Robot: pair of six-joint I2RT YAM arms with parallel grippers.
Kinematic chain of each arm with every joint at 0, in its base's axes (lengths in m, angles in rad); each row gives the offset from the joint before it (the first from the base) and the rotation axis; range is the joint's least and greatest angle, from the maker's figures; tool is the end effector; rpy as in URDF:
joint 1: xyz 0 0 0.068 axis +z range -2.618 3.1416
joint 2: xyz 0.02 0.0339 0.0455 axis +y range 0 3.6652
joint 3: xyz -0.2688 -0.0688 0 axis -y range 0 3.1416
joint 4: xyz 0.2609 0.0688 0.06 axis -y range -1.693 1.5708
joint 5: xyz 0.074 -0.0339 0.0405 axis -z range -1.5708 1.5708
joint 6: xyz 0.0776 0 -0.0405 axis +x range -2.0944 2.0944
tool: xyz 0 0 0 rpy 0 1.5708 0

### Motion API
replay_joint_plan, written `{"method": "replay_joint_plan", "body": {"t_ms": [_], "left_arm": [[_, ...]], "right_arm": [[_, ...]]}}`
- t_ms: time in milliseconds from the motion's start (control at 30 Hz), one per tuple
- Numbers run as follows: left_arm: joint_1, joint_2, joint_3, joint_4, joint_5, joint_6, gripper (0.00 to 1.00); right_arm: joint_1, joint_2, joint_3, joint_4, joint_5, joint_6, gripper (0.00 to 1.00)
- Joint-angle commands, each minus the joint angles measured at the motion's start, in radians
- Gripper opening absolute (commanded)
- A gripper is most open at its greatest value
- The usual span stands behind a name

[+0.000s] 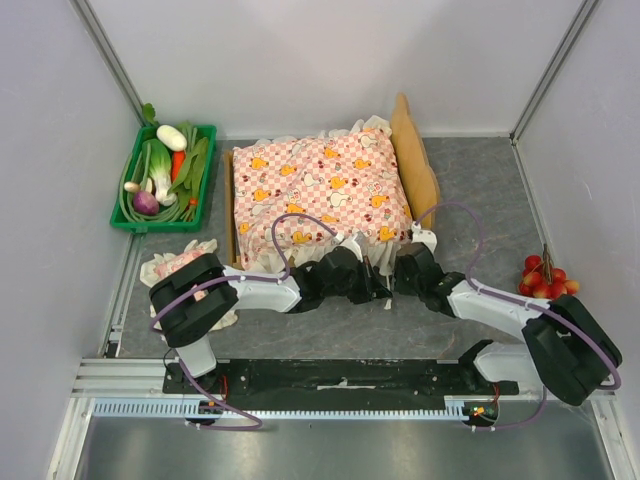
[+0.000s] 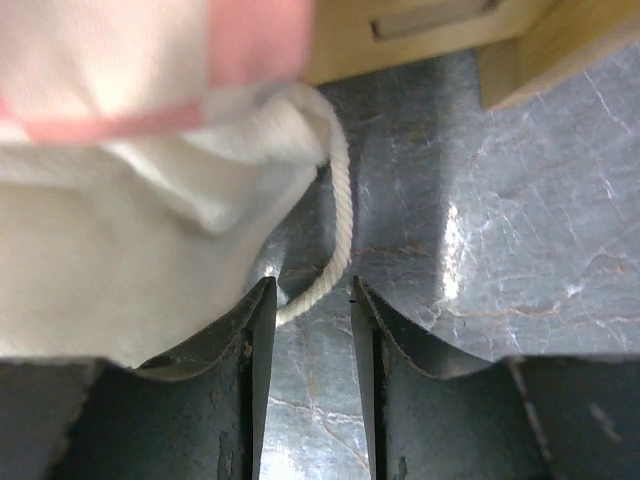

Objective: Set up the pet bed

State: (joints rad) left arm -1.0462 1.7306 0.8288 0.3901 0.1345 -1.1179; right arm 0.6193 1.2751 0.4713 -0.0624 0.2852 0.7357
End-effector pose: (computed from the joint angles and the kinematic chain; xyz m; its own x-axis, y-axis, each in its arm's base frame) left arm 0.1930 -0.3542 0.1375 -0.9312 -0.1699 -0.3225 0.1804 0.5540 -0.8127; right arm 0.2261 0.1344 0.1113 -0.7342 0.2675 -0.6240 0.1134 0.9545 0.2758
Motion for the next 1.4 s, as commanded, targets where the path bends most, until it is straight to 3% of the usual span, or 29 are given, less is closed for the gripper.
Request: {"method": "replay_joint_plan", "body": {"t_ms": [0, 100, 333, 433, 467, 567, 967, 1367], "left_arm": [[0.002, -0.031, 0.039, -0.003, 0.013, 0.058, 0.02], [0.003, -0.026, 0.049, -0.014, 0.008, 0.067, 0.02], [0.003, -0.020, 0.064, -0.014, 0.016, 0.067, 0.02], [0.003, -0.022, 0.067, -0.016, 0.013, 0.070, 0.02], [0.003, -0.023, 0.067, -0.016, 0.011, 0.070, 0.02], [0.005, -0.022, 0.063, -0.017, 0.010, 0.070, 0.02], [0.005, -0.008, 0.046, -0.025, 0.016, 0.087, 0.02], [0.000, 0.001, 0.027, 0.021, 0.024, 0.073, 0.02]], "right_arm": [[-0.007, -0.077, -0.054, 0.006, 0.025, 0.063, 0.43], [-0.007, -0.099, -0.059, 0.012, 0.063, 0.073, 0.45], [-0.007, 0.061, -0.036, 0.047, 0.054, 0.044, 0.40], [-0.009, 0.075, -0.040, 0.038, 0.051, 0.028, 0.27], [-0.009, 0.070, -0.043, 0.026, 0.051, 0.025, 0.16], [-0.009, 0.029, -0.051, -0.009, 0.052, 0.011, 0.00], [-0.016, -0.335, 0.134, -0.258, 0.031, -0.036, 0.00], [-0.021, -0.208, 0.351, -0.196, -0.006, -0.064, 0.00]]}}
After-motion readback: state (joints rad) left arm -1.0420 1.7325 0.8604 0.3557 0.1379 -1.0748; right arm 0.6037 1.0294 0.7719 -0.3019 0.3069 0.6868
